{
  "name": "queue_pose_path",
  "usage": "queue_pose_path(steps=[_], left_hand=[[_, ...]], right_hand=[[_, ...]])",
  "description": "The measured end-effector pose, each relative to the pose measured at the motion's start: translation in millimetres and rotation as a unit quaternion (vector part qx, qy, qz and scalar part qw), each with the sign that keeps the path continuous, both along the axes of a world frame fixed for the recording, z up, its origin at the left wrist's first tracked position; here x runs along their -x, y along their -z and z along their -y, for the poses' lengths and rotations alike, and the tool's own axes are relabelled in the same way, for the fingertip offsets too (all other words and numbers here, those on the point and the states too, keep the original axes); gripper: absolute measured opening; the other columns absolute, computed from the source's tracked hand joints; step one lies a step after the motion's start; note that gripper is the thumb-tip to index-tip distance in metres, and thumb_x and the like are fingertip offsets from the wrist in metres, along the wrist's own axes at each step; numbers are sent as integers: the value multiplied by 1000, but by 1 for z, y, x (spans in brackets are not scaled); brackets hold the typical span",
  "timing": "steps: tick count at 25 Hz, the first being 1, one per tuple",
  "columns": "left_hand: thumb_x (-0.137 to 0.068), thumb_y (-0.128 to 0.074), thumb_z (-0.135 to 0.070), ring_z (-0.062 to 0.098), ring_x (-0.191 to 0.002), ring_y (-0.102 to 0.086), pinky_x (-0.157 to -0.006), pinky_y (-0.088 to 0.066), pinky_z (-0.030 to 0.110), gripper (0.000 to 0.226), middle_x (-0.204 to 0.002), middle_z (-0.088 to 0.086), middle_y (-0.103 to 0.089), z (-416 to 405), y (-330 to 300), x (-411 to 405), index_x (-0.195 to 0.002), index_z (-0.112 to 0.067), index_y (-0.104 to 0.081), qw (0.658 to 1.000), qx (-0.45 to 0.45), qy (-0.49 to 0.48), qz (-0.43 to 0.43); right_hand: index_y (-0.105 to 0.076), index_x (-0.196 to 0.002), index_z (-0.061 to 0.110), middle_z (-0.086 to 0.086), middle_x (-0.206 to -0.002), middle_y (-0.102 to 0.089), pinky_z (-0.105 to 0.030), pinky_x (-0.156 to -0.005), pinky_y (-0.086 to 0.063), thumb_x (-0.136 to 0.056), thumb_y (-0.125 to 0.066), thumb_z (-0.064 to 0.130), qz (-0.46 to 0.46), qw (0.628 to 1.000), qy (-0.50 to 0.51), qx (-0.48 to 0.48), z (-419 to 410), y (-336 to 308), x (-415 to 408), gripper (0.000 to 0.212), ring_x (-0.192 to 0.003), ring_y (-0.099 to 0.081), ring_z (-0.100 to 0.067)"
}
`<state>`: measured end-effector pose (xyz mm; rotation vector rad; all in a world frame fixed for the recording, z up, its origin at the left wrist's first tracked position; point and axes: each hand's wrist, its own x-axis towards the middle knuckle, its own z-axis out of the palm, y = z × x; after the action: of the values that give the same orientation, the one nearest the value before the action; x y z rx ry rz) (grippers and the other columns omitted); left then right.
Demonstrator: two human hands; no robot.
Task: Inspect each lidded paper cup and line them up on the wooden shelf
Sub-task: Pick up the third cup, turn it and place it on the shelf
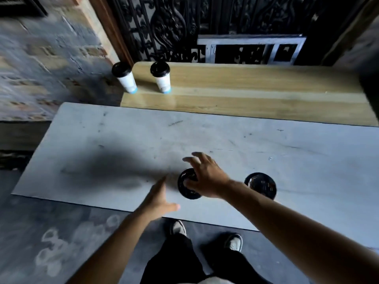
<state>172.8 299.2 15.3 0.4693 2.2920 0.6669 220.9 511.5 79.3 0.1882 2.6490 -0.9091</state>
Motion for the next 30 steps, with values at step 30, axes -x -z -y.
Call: queue_pose_path(steps=[30], left_hand=[[-71,-67,-62,30,-95,-67,-72,-50,35,61,-109,-3,-67,-61,-182,7,-114,-26,-43,963,-17,95,-253]], right_hand=[[-75,-122,29,1,-126,-75,-36,-108,-44,-106,-36,41,-162,820,357,417,-7,-88,4,44,-122,-66,-18]])
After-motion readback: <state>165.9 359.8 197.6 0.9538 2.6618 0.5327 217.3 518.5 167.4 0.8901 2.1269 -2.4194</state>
